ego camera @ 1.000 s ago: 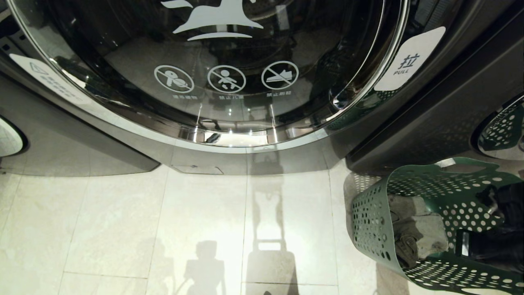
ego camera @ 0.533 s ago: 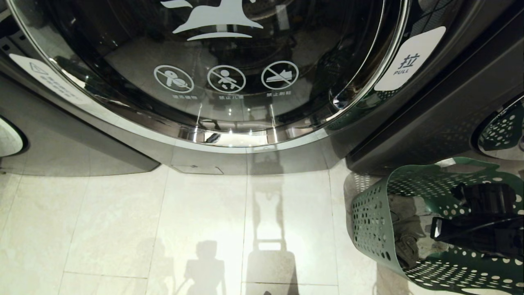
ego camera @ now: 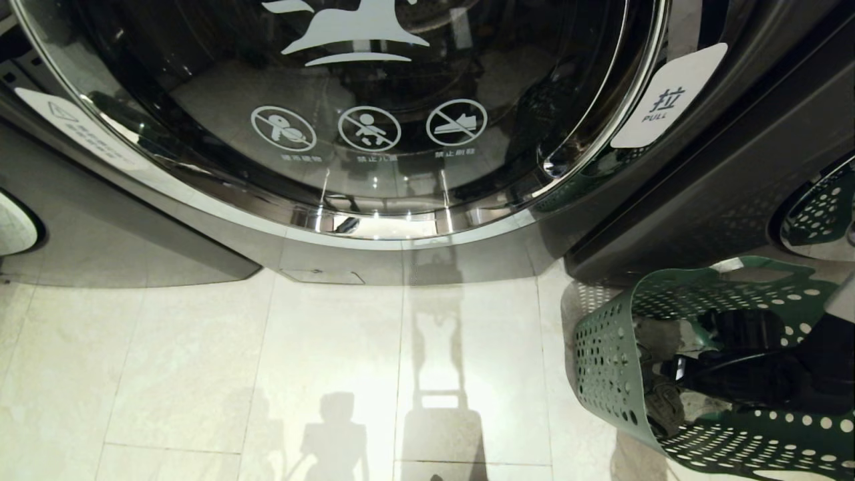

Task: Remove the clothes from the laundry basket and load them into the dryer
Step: Take the clothes out of the basket

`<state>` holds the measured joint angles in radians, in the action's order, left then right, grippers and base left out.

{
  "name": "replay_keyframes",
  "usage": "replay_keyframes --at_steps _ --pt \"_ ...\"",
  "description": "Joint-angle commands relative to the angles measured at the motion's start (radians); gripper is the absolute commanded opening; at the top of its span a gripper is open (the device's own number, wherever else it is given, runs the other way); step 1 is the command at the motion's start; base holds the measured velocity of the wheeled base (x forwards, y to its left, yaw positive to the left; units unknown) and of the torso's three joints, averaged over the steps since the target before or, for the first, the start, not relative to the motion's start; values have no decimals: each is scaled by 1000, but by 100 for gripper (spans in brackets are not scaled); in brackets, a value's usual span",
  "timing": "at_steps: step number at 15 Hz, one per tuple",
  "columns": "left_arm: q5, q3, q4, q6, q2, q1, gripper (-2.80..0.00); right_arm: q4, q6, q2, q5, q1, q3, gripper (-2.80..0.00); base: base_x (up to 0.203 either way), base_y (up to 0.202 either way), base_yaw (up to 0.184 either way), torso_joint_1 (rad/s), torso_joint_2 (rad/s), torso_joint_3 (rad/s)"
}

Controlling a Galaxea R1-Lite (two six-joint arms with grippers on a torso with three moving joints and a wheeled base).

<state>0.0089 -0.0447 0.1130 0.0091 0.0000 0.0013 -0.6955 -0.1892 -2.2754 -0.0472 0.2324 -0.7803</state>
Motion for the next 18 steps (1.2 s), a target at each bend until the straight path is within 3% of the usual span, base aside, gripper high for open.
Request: replay_keyframes --at_steps 1,6,12,13,14,18 --pt "0 0 1 0 2 0 -280 -4 25 -142 -3 14 -56 0 0 0 0 0 0 0" --pt "0 0 1 0 0 0 -280 -13 45 -304 -8 21 -92 0 0 0 0 0 0 0" --pt "0 0 1 0 0 0 -280 -180 40 -435 -40 5 -206 0 0 0 0 0 0 0" --pt "0 0 1 0 1 0 -280 -180 42 -437 -40 2 -204 -169 0 0 0 0 0 0" --pt "0 0 1 0 0 0 -280 -182 46 -435 -37 -8 -200 -280 0 0 0 0 0 0" --pt "0 0 1 0 0 0 -280 -191 47 -397 -25 -24 -189 -280 0 0 0 0 0 0"
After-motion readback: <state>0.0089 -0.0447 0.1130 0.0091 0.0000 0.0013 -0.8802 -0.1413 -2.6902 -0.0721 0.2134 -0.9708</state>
